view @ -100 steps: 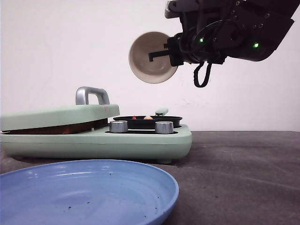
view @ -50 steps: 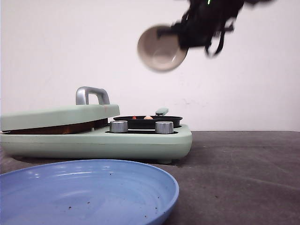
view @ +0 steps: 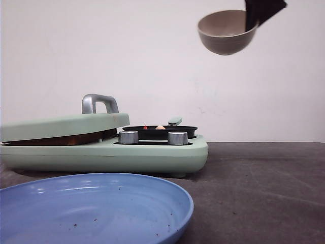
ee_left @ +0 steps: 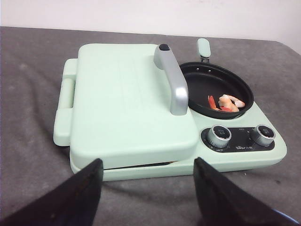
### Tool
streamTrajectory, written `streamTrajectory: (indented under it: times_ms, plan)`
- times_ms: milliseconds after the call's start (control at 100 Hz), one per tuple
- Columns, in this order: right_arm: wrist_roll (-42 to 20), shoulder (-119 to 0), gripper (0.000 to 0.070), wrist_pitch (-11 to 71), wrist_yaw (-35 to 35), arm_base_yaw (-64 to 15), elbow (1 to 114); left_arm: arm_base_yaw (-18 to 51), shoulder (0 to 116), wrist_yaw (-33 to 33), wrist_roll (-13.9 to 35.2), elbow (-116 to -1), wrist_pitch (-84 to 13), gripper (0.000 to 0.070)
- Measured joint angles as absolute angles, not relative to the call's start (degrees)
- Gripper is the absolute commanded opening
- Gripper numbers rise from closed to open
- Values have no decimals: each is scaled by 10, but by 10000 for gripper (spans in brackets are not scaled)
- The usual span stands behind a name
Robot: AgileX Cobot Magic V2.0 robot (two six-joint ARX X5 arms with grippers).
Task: Make breakfast with bread and shrimp
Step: 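Carry the empty bowl back and set it on the table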
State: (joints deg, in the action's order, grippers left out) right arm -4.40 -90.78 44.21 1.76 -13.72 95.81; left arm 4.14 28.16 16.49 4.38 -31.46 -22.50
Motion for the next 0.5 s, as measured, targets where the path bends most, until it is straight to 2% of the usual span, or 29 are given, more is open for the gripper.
streamTrajectory:
  times_ms: [110,240,410,500]
  plan:
    - [-50,-910,0,518,73,-105,956,41,282,165,44,-315,-225,312]
    - [-50,-922,0,551,109,-79,956,41,282,165,44,-315,-225,312]
    - [-50,-943,0,555,157,-66,921,41,282,165,44,-315,-225,312]
    - [-50,-944,0,528,163,-67,881,41,282,165,44,-315,-225,312]
